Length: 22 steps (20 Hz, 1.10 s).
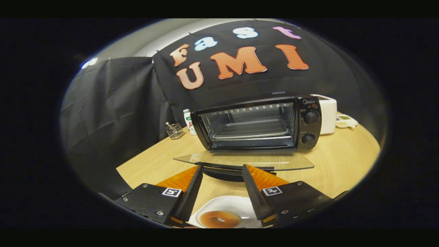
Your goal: Open the toaster oven, put the food inside, and close the toaster oven door.
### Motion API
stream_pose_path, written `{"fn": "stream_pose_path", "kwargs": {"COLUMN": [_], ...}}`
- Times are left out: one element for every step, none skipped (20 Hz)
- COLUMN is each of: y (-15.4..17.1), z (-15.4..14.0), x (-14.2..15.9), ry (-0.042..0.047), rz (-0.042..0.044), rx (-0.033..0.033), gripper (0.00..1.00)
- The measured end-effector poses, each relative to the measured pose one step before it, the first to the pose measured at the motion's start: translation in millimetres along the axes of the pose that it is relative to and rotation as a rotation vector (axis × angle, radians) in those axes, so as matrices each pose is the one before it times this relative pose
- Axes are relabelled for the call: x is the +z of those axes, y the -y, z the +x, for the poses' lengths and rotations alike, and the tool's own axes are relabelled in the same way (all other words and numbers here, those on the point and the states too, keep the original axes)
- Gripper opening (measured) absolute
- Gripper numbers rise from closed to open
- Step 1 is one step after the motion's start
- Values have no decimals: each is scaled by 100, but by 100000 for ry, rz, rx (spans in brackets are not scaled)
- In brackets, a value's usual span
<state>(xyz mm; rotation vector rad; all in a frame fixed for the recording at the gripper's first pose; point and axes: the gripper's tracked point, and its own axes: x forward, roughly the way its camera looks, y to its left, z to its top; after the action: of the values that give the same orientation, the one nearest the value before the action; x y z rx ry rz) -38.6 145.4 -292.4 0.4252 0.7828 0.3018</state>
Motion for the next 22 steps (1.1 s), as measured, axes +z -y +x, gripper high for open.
{"fn": "stream_pose_path", "kwargs": {"y": [5,116,202,219,140,256,172,274,-12,269,134,385,304,6,-25,-260,-420,-292,-369,-234,-303,-306], "z": [129,91,151,131,-89,268,76,79,-144,-55,-176,-211,-356,-603,-617,-707,-679,-816,-784,-715,-574,-444], "x": [-563,-880,-983,-1124,-1170,-419,-273,-249,-81,357,54,218,263,165,-99,-255,-342,-574,-598,-782,-649,-531], "ry": [-2037,-2863,-3298,-4248,-3613,-1395,-1438,-1357,-136,1206,214,637,1215,1658,963,272,-97,-661,-780,-777,-696,-669], "rz": [2624,1421,1072,1124,892,910,1506,1580,1918,1480,1415,994,-833,-2312,-2845,-2686,-2553,-2763,-2386,-1553,-893,-740], "rx": [815,374,-231,-77,-392,-153,-276,692,862,-245,384,-1162,-1554,-576,-167,708,1027,797,811,751,1034,705], "gripper": [70,69,68,67,66,67,67,67,67,67,65,62,62,62,64,67,73,79,84,90,93,96]}}
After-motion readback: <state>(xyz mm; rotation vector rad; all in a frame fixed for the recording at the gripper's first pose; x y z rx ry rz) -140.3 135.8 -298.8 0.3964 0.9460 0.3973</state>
